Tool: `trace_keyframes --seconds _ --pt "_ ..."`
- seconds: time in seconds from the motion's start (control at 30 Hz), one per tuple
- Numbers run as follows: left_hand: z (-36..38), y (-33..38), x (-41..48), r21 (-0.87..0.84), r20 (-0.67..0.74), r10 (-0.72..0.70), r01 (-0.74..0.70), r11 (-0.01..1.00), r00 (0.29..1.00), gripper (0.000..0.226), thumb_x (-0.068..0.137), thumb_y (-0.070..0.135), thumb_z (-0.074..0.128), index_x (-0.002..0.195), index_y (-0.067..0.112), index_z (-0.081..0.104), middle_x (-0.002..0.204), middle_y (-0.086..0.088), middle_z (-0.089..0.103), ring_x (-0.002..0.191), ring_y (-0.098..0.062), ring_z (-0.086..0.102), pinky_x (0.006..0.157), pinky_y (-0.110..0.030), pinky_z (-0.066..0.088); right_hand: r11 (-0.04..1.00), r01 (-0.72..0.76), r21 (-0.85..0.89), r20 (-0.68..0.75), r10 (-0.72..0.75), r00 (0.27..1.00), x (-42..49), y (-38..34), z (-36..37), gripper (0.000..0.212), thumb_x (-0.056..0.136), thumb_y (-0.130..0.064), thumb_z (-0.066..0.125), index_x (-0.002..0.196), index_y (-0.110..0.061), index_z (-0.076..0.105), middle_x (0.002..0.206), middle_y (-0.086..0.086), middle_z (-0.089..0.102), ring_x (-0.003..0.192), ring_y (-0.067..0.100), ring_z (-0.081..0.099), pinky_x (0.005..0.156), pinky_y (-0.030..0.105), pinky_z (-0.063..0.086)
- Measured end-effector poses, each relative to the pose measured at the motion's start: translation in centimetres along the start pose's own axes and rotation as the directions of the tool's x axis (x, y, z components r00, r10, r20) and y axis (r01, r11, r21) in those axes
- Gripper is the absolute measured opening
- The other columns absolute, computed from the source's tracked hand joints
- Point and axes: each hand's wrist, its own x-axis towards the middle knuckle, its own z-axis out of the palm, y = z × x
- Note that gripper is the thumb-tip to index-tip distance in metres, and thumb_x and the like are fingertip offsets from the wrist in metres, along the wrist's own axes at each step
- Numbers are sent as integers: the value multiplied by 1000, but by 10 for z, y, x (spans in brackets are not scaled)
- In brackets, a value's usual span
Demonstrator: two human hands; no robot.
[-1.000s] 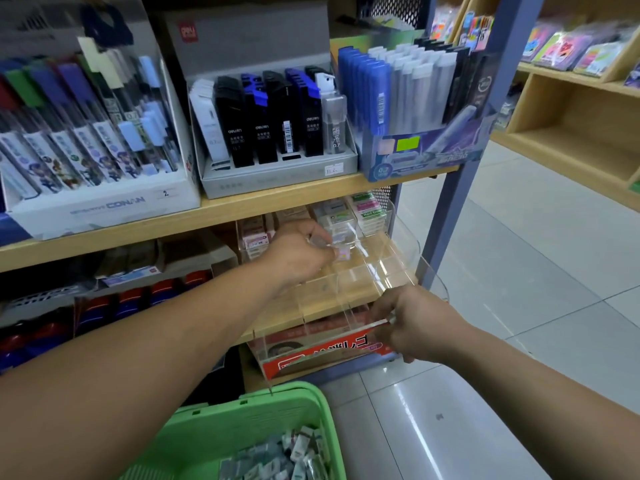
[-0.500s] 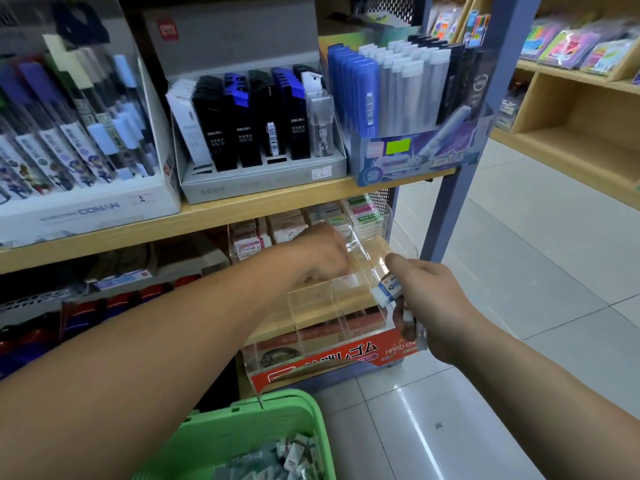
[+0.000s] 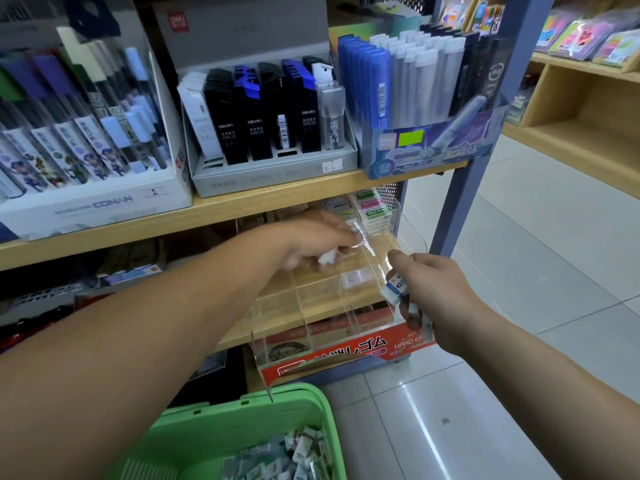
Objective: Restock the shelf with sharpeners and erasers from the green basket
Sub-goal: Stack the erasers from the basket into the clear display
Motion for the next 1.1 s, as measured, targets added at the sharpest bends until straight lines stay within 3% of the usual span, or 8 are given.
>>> trace_keyframes --seconds 0.23,0.33,0.4,0.47,0.63,0.8,0.9,1.1 --pt "-14 -29 -42 -562 263 91 76 824 960 50 102 -3 51 147 19 51 132 -4 71 113 -23 71 53 -23 54 993 108 -53 125 -101 987 1 -2 20 32 100 -39 67 98 -9 78 92 15 78 52 18 67 47 27 53" --pt "-13 -37 -51 -637 241 140 48 769 960 45 106 10 49 149 21 47 140 2 66 107 -17 64 36 -16 39 996 85 -41 215 -74 974 3 -1 25 28 96 -41 72 105 -16 79 96 5 81 80 39 74 72 51 62" --pt "-12 -42 -53 -646 209 146 25 763 967 38 109 17 47 145 22 53 139 3 67 100 -16 61 33 -15 29 999 50 -11 250 -46 967 6 0 26 31 94 -40 74 114 -16 76 98 4 81 66 24 64 57 32 48" --pt "-11 -46 -53 -586 155 168 -47 809 974 33 109 23 49 139 24 62 139 5 67 101 -19 55 35 -17 24 999 32 6 283 -33 959 6 1 26 34 91 -38 77 119 -20 74 101 5 81 60 15 56 48 23 34" --pt "-9 -41 -49 -267 12 169 -160 950 985 25 107 35 54 123 42 72 123 18 70 98 -15 59 50 -25 25 999 51 10 206 -51 977 10 3 28 23 86 -19 84 108 -19 79 93 9 80 75 26 63 50 26 37" --pt "-15 -33 -40 -6 -30 282 -282 959 959 17 98 29 71 113 33 77 110 6 73 61 3 57 68 -24 48 994 50 100 62 -57 996 19 4 19 12 88 -19 83 99 -14 81 85 13 77 62 21 59 44 24 37" --pt "-15 -24 -27 208 -119 271 -243 947 955 14 93 32 76 108 33 75 108 17 69 71 9 60 62 -10 45 984 59 169 -23 -56 998 21 3 14 19 90 -30 82 99 -13 78 78 9 75 48 16 56 43 24 39" --pt "3 -19 17 427 -260 248 -119 896 933 11 87 27 80 84 33 72 99 18 65 103 -10 64 73 -18 45 977 -35 212 -55 47 997 19 0 7 44 88 -48 79 103 -7 72 73 6 71 50 15 53 44 26 46"
